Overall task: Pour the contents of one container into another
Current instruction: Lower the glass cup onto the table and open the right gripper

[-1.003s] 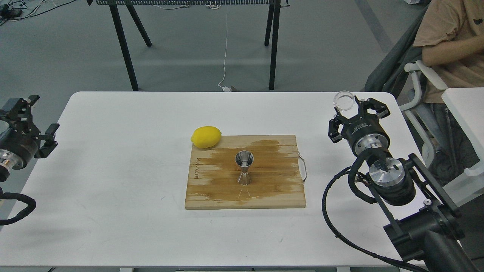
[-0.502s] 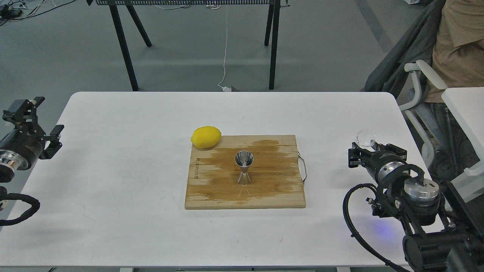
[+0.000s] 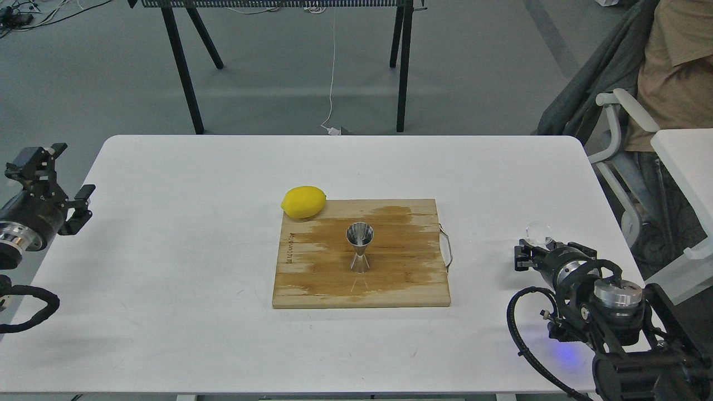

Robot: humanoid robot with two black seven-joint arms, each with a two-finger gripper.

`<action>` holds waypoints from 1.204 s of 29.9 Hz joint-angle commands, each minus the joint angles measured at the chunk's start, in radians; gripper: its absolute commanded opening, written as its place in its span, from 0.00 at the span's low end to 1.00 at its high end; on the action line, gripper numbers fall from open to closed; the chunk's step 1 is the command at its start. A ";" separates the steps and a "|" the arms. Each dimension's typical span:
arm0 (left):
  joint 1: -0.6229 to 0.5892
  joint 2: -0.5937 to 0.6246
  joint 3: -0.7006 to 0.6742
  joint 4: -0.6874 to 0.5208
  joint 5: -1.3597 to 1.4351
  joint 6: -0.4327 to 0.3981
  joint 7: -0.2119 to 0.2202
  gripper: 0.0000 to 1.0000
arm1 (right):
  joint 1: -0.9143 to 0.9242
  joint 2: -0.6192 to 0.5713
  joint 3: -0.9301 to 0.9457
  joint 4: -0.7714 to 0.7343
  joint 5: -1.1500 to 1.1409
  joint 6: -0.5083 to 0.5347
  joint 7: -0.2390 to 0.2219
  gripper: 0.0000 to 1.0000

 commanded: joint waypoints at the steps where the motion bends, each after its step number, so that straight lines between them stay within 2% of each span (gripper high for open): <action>1: 0.000 0.000 0.001 0.000 0.000 0.000 0.000 0.99 | 0.000 0.002 0.000 -0.002 0.000 0.000 0.000 0.42; 36: 0.000 0.000 0.001 0.012 0.000 0.000 0.000 0.99 | 0.003 0.015 -0.020 -0.011 -0.002 0.000 0.003 0.53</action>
